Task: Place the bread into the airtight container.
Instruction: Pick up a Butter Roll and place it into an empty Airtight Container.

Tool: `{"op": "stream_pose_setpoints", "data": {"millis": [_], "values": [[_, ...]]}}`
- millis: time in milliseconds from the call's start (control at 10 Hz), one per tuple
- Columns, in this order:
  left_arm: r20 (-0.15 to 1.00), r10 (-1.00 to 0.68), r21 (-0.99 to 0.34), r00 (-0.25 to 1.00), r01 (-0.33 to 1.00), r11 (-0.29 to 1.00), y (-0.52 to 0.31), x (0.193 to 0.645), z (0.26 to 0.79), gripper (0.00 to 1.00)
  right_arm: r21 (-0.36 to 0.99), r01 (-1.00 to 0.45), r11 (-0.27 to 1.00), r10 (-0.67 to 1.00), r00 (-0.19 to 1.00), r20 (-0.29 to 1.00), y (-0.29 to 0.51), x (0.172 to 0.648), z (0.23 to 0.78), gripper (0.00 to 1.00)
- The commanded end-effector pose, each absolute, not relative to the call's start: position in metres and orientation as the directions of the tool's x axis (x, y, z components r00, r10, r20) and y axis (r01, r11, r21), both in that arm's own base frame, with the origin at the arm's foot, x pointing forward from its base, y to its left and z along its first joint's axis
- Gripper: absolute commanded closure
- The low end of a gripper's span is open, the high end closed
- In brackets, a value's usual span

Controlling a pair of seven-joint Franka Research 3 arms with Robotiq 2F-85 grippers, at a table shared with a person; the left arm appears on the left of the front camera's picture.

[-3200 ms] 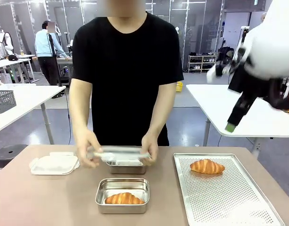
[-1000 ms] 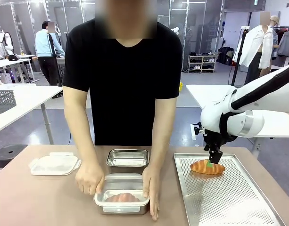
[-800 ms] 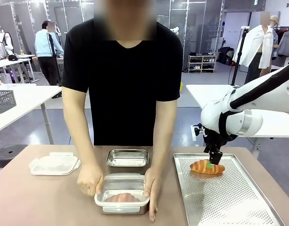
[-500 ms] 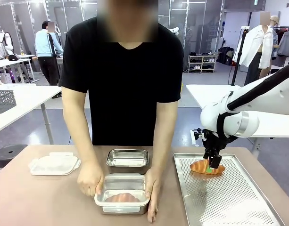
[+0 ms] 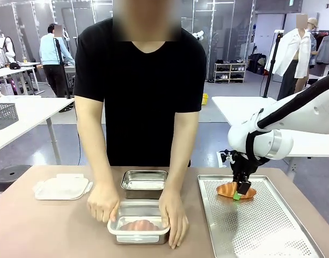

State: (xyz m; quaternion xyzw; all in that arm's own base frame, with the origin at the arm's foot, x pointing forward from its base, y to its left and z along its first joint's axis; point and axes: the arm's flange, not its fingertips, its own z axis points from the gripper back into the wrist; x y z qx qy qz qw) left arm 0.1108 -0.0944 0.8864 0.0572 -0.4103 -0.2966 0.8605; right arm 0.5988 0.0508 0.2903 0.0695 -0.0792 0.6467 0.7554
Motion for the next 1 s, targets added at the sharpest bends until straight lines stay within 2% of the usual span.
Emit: {"op": "stream_pose_setpoints", "data": {"millis": [0, 500, 700, 800, 900], "values": [[0.686, -0.557, 0.343, 0.469, 0.467, 0.815, -0.096, 0.1, 0.889, 0.0, 0.016, -0.986, 0.169, 0.965, 0.169, 0.201, 0.051, 0.598, 0.297, 0.48], [0.686, -0.557, 0.343, 0.469, 0.467, 0.815, -0.096, 0.1, 0.889, 0.0, -0.071, -0.976, 0.207, 0.925, 0.172, 0.338, 0.049, 0.553, 0.399, 0.48], [0.686, -0.557, 0.343, 0.469, 0.467, 0.815, -0.096, 0.1, 0.889, 0.0, -0.092, -0.969, 0.23, 0.926, 0.189, 0.327, 0.031, 0.526, 0.409, 0.48], [0.686, -0.557, 0.343, 0.469, 0.467, 0.815, -0.096, 0.1, 0.889, 0.0, -0.103, -0.956, 0.275, 0.908, 0.223, 0.356, 0.006, 0.504, 0.417, 0.48], [0.686, -0.557, 0.343, 0.469, 0.467, 0.815, -0.096, 0.1, 0.889, 0.0, -0.156, -0.928, 0.337, 0.878, 0.25, 0.408, -0.035, 0.455, 0.438, 0.48]]}}
